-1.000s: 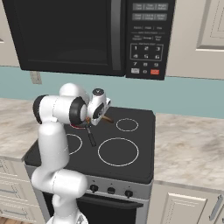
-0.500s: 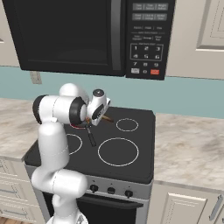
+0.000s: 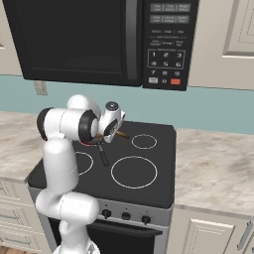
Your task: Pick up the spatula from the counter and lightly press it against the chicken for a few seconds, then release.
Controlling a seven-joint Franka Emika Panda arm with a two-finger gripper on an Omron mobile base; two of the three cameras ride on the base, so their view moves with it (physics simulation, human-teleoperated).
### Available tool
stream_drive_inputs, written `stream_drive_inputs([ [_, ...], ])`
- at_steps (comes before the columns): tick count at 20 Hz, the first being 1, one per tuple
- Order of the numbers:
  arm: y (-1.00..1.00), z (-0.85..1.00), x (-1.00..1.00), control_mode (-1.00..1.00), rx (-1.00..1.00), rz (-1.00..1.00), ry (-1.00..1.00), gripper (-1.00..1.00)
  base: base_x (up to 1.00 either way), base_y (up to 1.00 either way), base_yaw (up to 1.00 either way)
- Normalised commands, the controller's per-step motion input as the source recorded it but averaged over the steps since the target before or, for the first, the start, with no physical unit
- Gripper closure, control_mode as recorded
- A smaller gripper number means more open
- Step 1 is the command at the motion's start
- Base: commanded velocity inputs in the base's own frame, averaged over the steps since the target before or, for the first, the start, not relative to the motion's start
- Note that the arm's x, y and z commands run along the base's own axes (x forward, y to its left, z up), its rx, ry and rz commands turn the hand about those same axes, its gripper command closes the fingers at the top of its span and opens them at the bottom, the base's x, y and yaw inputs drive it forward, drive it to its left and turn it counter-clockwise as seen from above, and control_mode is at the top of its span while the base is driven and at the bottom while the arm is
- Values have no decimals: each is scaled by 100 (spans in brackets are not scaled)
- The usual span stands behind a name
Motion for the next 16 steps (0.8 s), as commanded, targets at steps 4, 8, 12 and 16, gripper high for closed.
stream_drive_inputs([
  [4, 0, -2, 0, -100, 0, 2, 0, 100, 0, 0, 0],
  [8, 0, 0, 0, -100, 0, 2, 0, 100, 0, 0, 0],
  [12, 0, -1, 0, -100, 0, 2, 0, 100, 0, 0, 0],
  [16, 0, -2, 0, -100, 0, 2, 0, 100, 0, 0, 0],
])
